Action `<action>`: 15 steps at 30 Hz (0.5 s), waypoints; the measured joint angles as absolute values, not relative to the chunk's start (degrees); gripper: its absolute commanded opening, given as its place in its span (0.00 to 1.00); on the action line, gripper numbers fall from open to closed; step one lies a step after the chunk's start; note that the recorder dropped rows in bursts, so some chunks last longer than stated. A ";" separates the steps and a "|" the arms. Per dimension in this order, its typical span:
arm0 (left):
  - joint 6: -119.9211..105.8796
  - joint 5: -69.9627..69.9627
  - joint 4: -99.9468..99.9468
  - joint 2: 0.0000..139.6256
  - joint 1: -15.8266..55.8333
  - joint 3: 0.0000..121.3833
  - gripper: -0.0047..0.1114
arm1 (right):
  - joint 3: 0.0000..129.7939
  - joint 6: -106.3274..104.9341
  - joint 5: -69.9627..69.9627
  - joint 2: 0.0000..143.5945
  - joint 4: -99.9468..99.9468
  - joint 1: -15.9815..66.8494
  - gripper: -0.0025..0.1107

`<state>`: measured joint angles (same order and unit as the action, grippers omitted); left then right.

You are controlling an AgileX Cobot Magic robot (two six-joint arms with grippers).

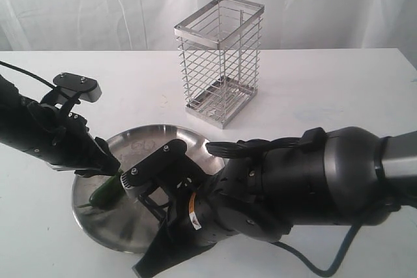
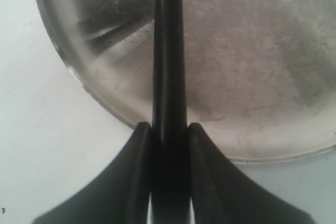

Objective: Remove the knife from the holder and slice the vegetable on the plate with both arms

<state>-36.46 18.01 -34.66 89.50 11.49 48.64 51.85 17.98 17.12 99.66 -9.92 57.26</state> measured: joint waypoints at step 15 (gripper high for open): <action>-36.46 18.01 -34.66 89.50 11.49 48.64 0.48 | 51.85 17.98 16.01 102.52 -9.92 57.26 0.02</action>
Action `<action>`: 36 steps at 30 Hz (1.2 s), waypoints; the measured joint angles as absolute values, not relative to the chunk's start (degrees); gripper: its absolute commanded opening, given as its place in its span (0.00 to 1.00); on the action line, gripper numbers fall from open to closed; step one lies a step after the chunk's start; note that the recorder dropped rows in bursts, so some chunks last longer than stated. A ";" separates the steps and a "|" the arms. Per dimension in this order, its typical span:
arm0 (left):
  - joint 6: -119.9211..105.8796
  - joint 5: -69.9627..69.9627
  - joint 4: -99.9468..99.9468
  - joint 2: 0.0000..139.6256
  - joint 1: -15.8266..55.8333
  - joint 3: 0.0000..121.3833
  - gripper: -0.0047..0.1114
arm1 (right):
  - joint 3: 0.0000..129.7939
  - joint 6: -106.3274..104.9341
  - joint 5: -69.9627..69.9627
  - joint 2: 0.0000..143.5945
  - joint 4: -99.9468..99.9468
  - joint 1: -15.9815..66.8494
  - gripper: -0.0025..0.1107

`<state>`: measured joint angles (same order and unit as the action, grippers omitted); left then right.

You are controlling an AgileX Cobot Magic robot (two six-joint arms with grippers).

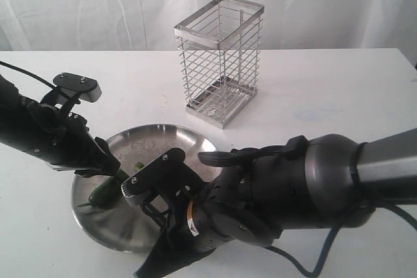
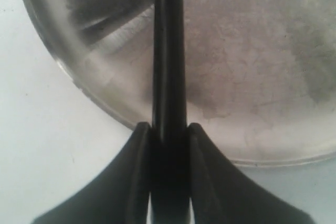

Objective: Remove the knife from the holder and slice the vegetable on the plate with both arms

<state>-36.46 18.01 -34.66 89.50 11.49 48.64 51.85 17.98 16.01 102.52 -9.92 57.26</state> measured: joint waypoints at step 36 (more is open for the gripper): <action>-35.58 17.18 -34.77 89.50 11.49 48.64 0.48 | 53.54 19.33 15.73 103.11 -10.18 55.61 0.02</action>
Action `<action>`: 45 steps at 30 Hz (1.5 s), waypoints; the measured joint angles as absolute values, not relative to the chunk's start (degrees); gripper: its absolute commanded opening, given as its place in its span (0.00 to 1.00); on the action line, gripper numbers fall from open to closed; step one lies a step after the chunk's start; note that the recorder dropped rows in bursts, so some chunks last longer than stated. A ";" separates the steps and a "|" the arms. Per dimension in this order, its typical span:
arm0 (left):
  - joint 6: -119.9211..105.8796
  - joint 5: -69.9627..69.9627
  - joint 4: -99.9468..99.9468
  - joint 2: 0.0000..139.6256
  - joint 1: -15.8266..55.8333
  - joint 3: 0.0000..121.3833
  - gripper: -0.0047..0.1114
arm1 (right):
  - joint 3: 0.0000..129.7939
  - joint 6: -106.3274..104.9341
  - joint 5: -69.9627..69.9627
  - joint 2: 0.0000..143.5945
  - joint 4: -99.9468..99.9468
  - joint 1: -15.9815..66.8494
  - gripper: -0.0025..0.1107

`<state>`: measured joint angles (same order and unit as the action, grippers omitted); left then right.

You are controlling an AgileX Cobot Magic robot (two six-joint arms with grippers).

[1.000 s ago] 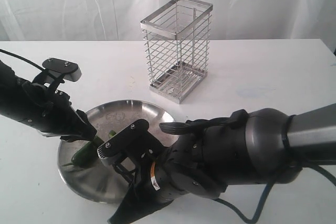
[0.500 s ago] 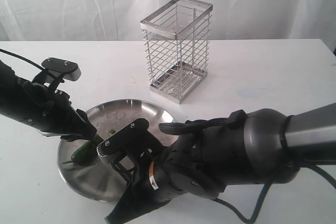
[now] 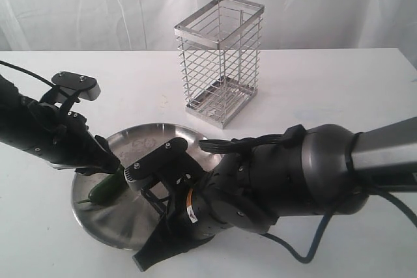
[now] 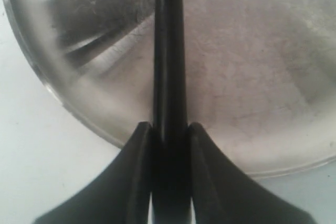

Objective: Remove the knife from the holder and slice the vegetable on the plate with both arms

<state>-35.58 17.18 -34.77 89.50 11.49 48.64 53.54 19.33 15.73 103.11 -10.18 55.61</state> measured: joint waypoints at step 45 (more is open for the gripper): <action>-35.58 17.29 -34.87 89.50 11.49 48.64 0.48 | 54.09 19.46 15.75 104.23 -10.08 56.51 0.02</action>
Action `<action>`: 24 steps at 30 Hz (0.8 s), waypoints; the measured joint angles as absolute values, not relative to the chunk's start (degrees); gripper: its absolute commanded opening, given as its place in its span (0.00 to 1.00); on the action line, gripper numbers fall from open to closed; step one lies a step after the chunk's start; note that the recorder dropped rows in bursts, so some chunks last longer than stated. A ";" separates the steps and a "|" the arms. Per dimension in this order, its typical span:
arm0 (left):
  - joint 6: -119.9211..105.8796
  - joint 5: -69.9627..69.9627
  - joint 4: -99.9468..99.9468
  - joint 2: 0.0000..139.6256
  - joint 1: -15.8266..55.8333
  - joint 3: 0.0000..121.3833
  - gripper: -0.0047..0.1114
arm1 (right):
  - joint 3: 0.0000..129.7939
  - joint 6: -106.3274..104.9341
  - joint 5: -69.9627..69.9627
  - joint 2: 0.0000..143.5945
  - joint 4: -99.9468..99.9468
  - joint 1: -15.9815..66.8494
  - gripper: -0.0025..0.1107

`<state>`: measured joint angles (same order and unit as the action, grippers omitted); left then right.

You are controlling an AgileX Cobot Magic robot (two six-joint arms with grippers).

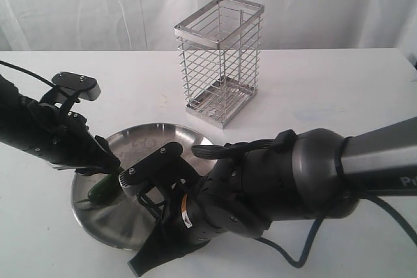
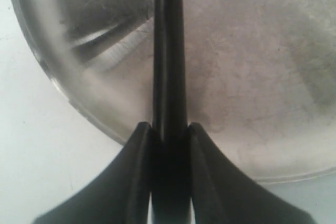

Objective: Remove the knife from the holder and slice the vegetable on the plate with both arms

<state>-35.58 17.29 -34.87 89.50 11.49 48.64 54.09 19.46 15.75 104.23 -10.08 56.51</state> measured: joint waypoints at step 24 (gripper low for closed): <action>-35.58 17.41 -34.87 89.50 11.49 48.64 0.48 | 54.08 19.46 14.67 104.21 -10.08 55.56 0.02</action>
<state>-35.58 17.41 -34.87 89.50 11.49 48.64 54.08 19.46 14.67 104.21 -10.08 55.56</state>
